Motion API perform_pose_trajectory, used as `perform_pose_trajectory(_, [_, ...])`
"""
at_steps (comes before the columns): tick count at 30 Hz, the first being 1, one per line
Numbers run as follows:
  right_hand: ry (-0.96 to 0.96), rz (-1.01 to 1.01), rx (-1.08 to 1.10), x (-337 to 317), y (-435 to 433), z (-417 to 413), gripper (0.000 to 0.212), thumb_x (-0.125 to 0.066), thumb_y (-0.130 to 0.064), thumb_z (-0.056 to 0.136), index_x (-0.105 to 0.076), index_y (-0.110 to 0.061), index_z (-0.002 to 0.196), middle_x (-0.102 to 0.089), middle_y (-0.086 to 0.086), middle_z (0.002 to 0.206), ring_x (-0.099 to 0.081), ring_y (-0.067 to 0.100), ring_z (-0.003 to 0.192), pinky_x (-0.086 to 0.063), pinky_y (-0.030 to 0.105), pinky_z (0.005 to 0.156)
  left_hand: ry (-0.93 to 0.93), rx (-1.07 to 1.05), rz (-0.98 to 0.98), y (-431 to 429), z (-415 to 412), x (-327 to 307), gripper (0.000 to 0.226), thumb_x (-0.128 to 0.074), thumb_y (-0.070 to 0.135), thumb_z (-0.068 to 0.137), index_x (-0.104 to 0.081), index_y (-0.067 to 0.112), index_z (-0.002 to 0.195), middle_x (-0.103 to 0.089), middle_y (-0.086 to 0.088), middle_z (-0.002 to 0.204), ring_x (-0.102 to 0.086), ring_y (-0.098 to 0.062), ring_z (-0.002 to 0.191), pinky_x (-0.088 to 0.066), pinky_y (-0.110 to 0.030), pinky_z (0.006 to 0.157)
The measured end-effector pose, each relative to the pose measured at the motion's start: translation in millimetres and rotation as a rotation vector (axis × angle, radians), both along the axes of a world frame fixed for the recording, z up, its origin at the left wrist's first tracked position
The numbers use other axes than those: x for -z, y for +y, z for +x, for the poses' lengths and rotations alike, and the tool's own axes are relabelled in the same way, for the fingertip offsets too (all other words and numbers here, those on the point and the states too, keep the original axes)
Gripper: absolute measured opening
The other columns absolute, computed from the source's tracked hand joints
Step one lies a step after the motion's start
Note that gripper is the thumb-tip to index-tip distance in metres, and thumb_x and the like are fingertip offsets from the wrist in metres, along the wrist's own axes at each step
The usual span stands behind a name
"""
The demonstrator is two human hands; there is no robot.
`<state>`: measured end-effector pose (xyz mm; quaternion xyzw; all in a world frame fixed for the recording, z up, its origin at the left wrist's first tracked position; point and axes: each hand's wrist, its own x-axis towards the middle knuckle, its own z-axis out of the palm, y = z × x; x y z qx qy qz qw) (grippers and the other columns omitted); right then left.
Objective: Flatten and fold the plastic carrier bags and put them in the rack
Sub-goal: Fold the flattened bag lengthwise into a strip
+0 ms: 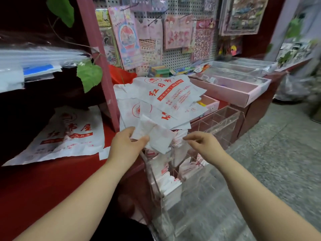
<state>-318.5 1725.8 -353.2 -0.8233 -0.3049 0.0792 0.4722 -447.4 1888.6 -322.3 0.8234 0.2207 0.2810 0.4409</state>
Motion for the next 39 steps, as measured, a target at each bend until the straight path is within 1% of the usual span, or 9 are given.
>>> perform_pose_trajectory(3, [-0.099, -0.100, -0.027, -6, 17, 23, 0.026, -0.049, 0.002, 0.087, -0.069, -0.007, 0.103, -0.064, 0.003, 0.108, -0.056, 0.014, 0.103, -0.037, 0.014, 0.082, 0.022, -0.046, 0.014, 9, 12, -1, 0.014, -0.066, 0.013, 0.082, -0.056, 0.020, 0.075, -0.054, 0.011, 0.064, -0.052, -0.010, 0.060, -0.039, -0.010, 0.051])
perform_pose_trajectory(7, [-0.191, -0.266, -0.060, -1, 34, 45, 0.034, -0.049, -0.004, 0.086, -0.067, -0.018, 0.110, -0.063, 0.006, 0.118, -0.055, 0.019, 0.112, -0.039, 0.025, 0.099, 0.046, -0.073, -0.018, 21, 24, 5, 0.020, -0.066, 0.013, 0.082, -0.056, 0.026, 0.070, -0.061, 0.005, 0.067, -0.060, -0.023, 0.067, -0.054, -0.044, 0.073])
perform_pose_trajectory(9, [-0.218, -0.333, -0.071, 1, 37, 51, 0.034, -0.047, -0.011, 0.089, -0.062, -0.024, 0.117, -0.059, 0.008, 0.120, -0.049, 0.022, 0.118, -0.035, 0.034, 0.104, 0.049, -0.075, -0.017, 23, 28, 5, 0.006, -0.065, 0.014, 0.083, -0.061, 0.017, 0.080, -0.061, 0.003, 0.070, -0.061, -0.025, 0.069, -0.053, -0.040, 0.072])
perform_pose_trajectory(13, [-0.381, -0.463, -0.108, -1, 35, 55, 0.034, -0.041, -0.017, 0.094, -0.056, -0.024, 0.123, -0.058, -0.004, 0.124, -0.036, 0.019, 0.123, -0.021, 0.027, 0.097, 0.028, -0.092, -0.001, 24, 37, 5, 0.004, -0.064, 0.015, 0.084, -0.061, 0.016, 0.083, -0.059, 0.006, 0.070, -0.060, -0.022, 0.069, -0.043, -0.024, 0.058])
perform_pose_trajectory(19, [-0.457, -0.391, -0.178, 1, 28, 49, 0.030, -0.044, -0.018, 0.091, -0.067, -0.014, 0.109, -0.065, -0.002, 0.115, -0.047, 0.021, 0.115, -0.033, 0.030, 0.100, -0.003, -0.070, 0.045, 11, 58, 0, 0.009, -0.063, 0.016, 0.084, -0.056, 0.019, 0.081, -0.054, 0.011, 0.065, -0.055, -0.013, 0.061, -0.036, -0.021, 0.053])
perform_pose_trajectory(29, [-0.258, -0.269, -0.157, 5, 8, 40, 0.031, -0.046, 0.002, 0.084, -0.066, -0.008, 0.104, -0.054, -0.005, 0.096, -0.046, 0.013, 0.110, -0.027, 0.012, 0.084, 0.114, -0.002, 0.213, -13, 85, 5, 0.019, -0.053, 0.019, 0.088, -0.048, 0.019, 0.070, -0.047, 0.002, 0.064, -0.048, -0.026, 0.071, -0.031, -0.024, 0.053])
perform_pose_trajectory(31, [-0.252, -0.251, -0.161, 7, 6, 38, 0.034, -0.043, -0.006, 0.080, -0.065, -0.009, 0.106, -0.054, -0.008, 0.097, -0.046, 0.011, 0.108, -0.027, 0.013, 0.085, 0.164, 0.034, 0.266, -19, 86, 7, 0.028, -0.051, 0.020, 0.088, -0.040, 0.022, 0.062, -0.045, 0.002, 0.062, -0.046, -0.026, 0.070, -0.030, -0.028, 0.053])
perform_pose_trajectory(35, [-0.229, -0.195, -0.146, 10, 4, 39, 0.054, -0.033, -0.017, 0.063, -0.062, -0.009, 0.107, -0.055, -0.009, 0.098, -0.044, 0.005, 0.099, -0.029, 0.014, 0.083, 0.163, 0.097, 0.323, -26, 80, 6, 0.012, -0.052, 0.020, 0.089, -0.058, 0.014, 0.080, -0.061, -0.011, 0.077, -0.055, -0.032, 0.079, -0.041, -0.033, 0.067])
perform_pose_trajectory(39, [-0.148, -0.130, -0.119, 13, 3, 39, 0.028, -0.042, -0.007, 0.078, -0.056, -0.015, 0.101, -0.054, -0.011, 0.096, -0.048, 0.007, 0.097, -0.033, 0.010, 0.074, 0.221, 0.115, 0.338, -25, 79, 8, 0.016, -0.050, 0.019, 0.090, -0.053, 0.018, 0.074, -0.052, -0.002, 0.068, -0.051, -0.028, 0.076, -0.036, -0.030, 0.063])
